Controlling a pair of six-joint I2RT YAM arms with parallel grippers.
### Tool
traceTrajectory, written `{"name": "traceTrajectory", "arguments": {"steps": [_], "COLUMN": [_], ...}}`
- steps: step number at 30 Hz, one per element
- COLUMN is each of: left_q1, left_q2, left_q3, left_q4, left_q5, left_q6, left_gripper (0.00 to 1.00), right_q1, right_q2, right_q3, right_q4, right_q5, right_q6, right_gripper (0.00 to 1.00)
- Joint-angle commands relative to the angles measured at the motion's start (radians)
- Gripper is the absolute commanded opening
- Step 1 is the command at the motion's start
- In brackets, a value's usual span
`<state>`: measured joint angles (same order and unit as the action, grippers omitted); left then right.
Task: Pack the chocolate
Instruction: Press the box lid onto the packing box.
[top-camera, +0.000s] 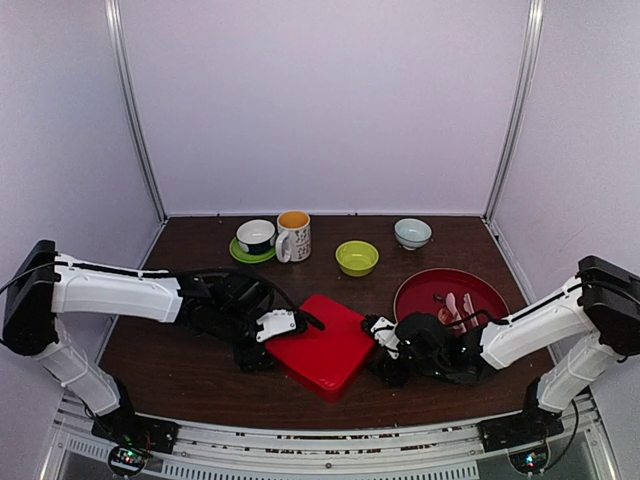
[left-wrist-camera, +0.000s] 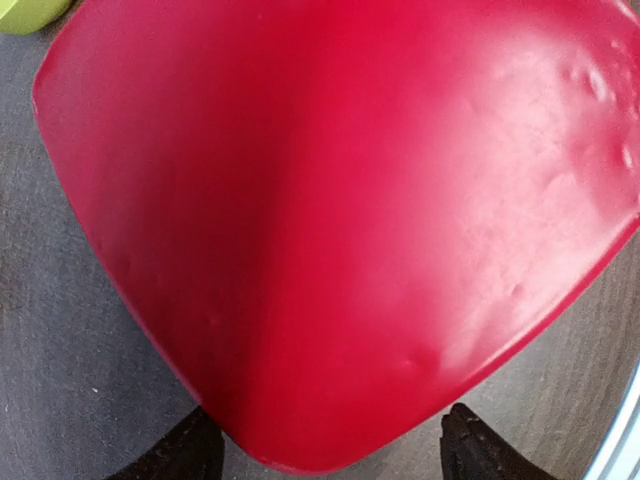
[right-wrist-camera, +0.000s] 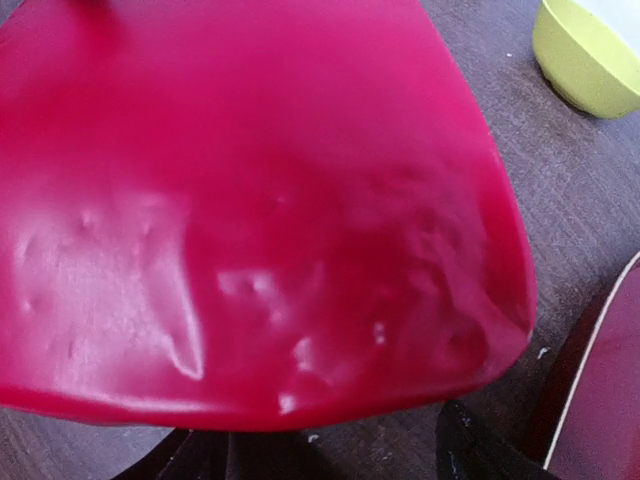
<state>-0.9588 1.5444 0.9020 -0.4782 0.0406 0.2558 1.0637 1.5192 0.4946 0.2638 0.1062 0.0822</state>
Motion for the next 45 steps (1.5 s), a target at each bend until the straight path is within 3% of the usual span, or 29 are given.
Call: {"name": "traceTrajectory", "arguments": {"steps": [1, 12, 22, 30, 39, 44, 45], "left_q1": [-0.015, -0.015, -0.026, -0.034, -0.034, -0.034, -0.034], "left_q2": [-0.050, -0.152, -0.138, -0.179, -0.334, -0.408, -0.422], "left_q3": [-0.017, -0.209, -0.333, -0.353, -0.363, -0.383, -0.388], "left_q4": [0.090, 0.355, 0.593, 0.567, 0.485, 0.467, 0.466], "left_q5": [0.073, 0.148, 0.209, 0.120, 0.038, 0.011, 0.001], "left_q6": [-0.123, -0.373, -0.601, -0.637, -0.658, -0.686, -0.697], "left_gripper": [0.77, 0.80, 0.81, 0.82, 0.89, 0.93, 0.94], "right_q1": [-0.015, -0.055, -0.149, -0.163, -0.232, -0.250, -0.252], "right_q2": [0.022, 0.042, 0.107, 0.040, -0.154, -0.228, -0.244], "right_q3": [0.046, 0.100, 0.234, 0.230, 0.154, 0.147, 0.141], "right_q4": [-0.005, -0.064, -0.186, -0.245, -0.290, -0.292, -0.266], "right_q5": [0.092, 0.134, 0.176, 0.162, 0.070, -0.025, -0.064], "right_q6": [0.048, 0.105, 0.156, 0.148, 0.223, 0.278, 0.292], "right_gripper": [0.73, 0.74, 0.74, 0.74, 0.76, 0.83, 0.89]}}
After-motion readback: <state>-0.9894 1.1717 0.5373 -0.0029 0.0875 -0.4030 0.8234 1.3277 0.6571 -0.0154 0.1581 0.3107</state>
